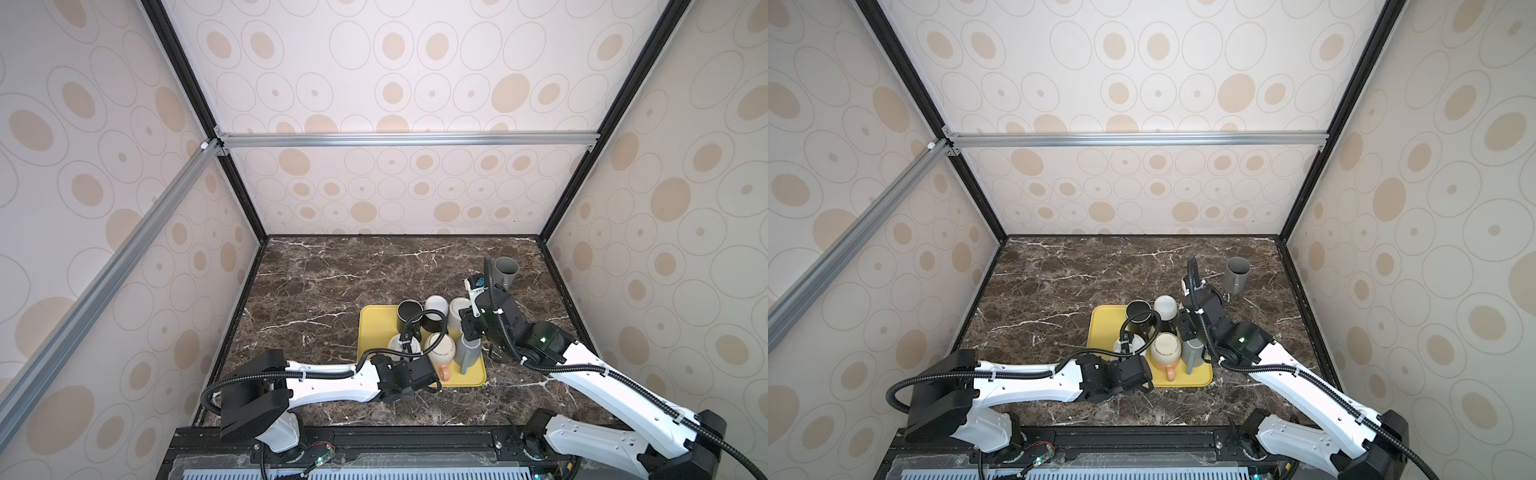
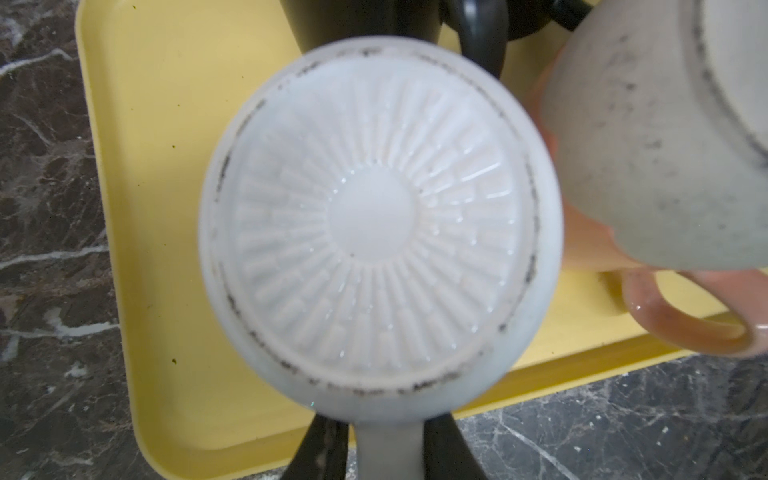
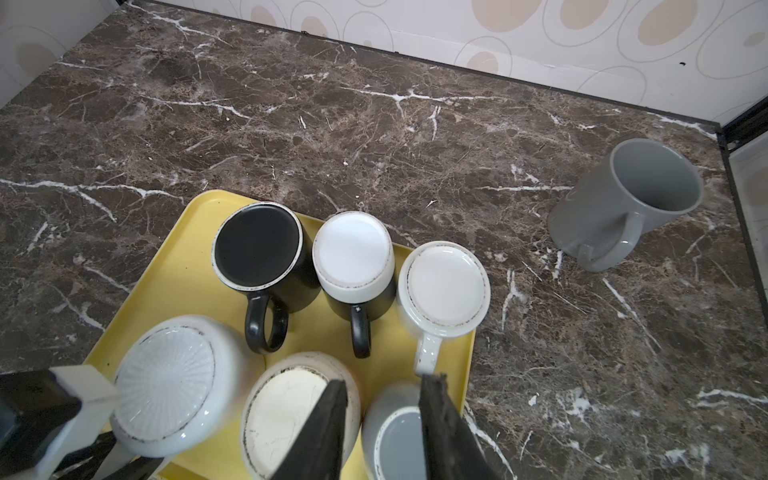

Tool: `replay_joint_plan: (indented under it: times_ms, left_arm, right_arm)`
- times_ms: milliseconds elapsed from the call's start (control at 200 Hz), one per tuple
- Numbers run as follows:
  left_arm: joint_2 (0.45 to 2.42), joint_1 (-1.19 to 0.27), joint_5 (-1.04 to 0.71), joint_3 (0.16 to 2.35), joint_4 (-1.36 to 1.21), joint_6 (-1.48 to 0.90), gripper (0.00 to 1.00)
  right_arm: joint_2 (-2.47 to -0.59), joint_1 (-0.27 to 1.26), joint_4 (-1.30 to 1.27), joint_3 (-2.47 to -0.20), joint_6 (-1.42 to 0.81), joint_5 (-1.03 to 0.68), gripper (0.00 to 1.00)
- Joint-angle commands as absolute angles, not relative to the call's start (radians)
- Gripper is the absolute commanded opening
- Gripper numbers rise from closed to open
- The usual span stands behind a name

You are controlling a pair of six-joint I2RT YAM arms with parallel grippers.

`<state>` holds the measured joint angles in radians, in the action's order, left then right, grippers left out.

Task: Turn the mug right side up
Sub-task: 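Close left gripper on the white mug's handle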

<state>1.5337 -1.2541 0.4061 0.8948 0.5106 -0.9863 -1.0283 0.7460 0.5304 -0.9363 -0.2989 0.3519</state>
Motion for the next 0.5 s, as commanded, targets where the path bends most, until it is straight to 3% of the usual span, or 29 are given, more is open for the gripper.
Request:
replay_joint_plan:
  times_ms: [0, 195, 320, 495]
  left_arm:
    - [1.542, -1.252, 0.436, 0.931, 0.525, -0.986, 0.26]
    - [1.541, -1.249, 0.450, 0.933, 0.556, -0.997, 0.17]
    - [1.534, -1.248, 0.461, 0.931, 0.568, -0.996, 0.00]
    - [1.510, -1.244, 0.495, 0.933, 0.593, -0.988, 0.00]
  right_arm:
    - [-1.020, 0.750, 0.518, -0.927, -0.310, 0.352, 0.33]
    - [-1.016, 0.749, 0.514, -0.921, -0.312, 0.343, 0.33]
    - [-1.017, 0.749, 0.504, -0.917, -0.313, 0.335, 0.33]
    - [-1.024, 0.749, 0.494, -0.917, -0.316, 0.319, 0.33]
